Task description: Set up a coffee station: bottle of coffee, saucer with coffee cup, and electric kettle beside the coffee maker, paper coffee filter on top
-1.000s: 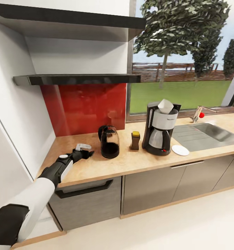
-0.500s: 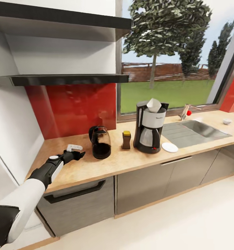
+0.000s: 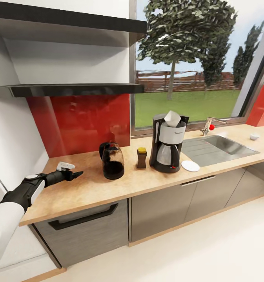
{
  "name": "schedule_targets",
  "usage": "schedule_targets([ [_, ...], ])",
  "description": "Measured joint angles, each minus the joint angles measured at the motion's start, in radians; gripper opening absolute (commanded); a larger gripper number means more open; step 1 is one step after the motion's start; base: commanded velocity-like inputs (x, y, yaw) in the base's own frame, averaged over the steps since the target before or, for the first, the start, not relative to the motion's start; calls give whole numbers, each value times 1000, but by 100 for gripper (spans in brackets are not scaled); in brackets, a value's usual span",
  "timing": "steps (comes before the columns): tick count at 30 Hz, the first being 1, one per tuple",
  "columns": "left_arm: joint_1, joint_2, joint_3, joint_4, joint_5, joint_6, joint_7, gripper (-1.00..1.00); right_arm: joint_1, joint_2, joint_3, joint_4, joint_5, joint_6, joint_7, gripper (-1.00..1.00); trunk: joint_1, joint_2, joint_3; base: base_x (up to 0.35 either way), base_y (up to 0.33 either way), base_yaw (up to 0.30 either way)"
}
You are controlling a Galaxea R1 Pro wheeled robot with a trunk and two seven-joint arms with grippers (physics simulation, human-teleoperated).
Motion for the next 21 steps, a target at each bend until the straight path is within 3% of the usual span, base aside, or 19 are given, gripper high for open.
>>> schedule_targets([
  [8, 0, -1, 0, 0, -6, 2, 3, 100, 0, -4, 1, 1, 3, -1, -1, 100, 0, 0, 0, 24, 12, 0],
  [21, 1, -1, -1, 2, -7, 2, 4, 100, 0, -10, 1, 1, 3, -2, 0, 100, 0, 0, 0, 259, 225, 0],
])
